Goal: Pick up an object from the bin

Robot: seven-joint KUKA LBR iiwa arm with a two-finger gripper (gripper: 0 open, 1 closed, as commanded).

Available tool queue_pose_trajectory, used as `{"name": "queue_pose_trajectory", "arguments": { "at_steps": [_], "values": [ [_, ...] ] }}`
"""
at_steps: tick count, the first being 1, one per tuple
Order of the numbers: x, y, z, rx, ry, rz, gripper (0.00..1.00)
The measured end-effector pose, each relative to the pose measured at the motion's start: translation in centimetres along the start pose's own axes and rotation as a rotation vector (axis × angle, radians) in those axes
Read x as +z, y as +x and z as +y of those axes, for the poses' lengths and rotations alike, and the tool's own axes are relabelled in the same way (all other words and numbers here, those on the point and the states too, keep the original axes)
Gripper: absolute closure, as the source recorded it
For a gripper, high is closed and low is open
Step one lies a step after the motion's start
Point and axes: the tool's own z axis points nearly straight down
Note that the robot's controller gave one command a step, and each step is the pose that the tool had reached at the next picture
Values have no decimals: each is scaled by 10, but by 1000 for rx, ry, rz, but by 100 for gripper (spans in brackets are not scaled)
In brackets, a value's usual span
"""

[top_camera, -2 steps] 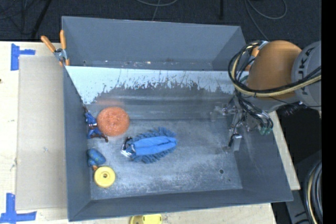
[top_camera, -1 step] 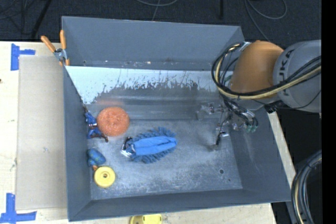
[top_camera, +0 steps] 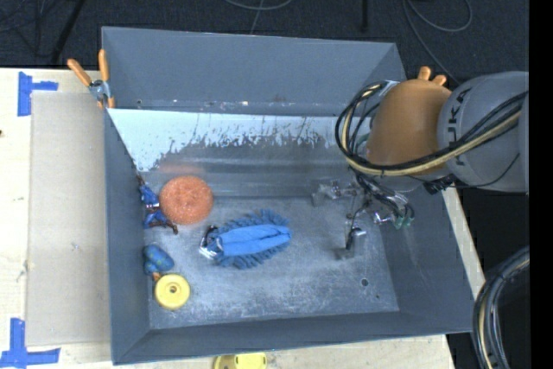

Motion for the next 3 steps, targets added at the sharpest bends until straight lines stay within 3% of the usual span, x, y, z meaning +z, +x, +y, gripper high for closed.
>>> {"name": "queue_pose_trajectory", "arguments": {
  "at_steps": [1, 2, 3],
  "values": [
    [0, -11, 20, -122, 1, -1, 0],
    [0, -14, 49, -345, 0, -1, 0],
    [1, -15, 82, -290, 0, 1, 0]
  ]
}}
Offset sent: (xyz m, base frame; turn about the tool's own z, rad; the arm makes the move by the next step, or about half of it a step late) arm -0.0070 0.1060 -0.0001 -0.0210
